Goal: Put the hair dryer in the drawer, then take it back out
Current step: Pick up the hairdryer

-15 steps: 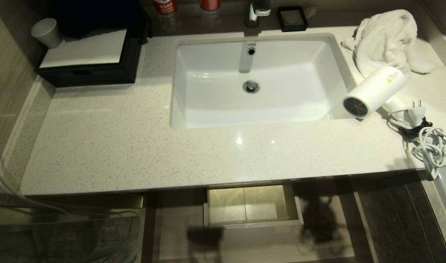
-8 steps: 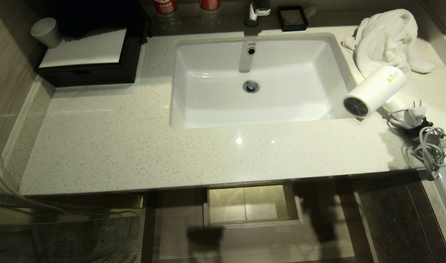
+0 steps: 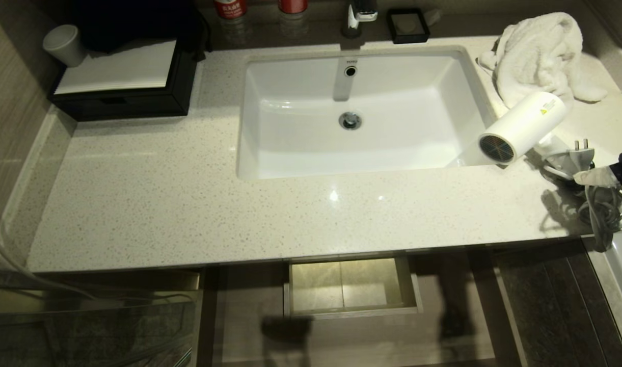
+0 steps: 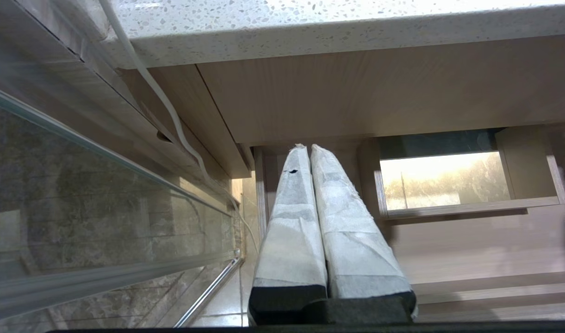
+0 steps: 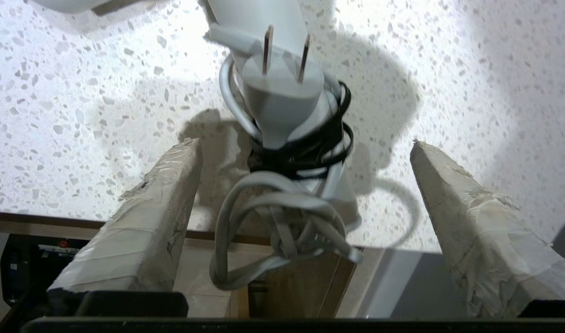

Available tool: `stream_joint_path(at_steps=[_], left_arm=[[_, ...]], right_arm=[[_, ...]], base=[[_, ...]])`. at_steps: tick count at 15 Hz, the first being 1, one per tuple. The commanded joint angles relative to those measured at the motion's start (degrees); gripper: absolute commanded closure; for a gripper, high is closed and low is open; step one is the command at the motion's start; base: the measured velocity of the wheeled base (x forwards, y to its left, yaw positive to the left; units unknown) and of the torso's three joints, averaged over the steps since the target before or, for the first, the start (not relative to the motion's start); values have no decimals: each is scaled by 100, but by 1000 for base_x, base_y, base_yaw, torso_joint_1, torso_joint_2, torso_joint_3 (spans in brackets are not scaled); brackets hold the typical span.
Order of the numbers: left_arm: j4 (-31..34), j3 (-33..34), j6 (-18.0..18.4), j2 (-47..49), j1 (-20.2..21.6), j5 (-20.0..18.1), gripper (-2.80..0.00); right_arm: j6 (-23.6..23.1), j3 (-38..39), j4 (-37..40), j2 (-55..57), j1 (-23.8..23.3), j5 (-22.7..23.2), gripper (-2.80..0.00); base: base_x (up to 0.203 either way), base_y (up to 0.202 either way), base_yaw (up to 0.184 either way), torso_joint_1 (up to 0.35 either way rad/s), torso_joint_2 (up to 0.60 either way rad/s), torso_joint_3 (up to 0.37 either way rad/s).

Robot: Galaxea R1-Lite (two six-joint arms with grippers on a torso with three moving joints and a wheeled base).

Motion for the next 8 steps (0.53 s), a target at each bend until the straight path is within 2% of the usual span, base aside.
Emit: stream_joint_path(at_steps=[1,4,6,8], left_arm=[[0,4,-2,0,-2,2,0],[0,1,3,0,-2,2,0],[0,9,1,0,7,2,0],[0,9,3,0,-2,2,0]], right_arm=[[-132,-177,-57,426,-169,414,-280],[-173,-206,-191,616,-202,606,-280],[-173,-247,-233,742,-231,1013,-280],[-166,-276,-339,828,-236,1087,-280]], base=[[0,0,0,0,0,0],[0,0,0,0,0,0],[0,0,0,0,0,0],[0,0,0,0,0,0]])
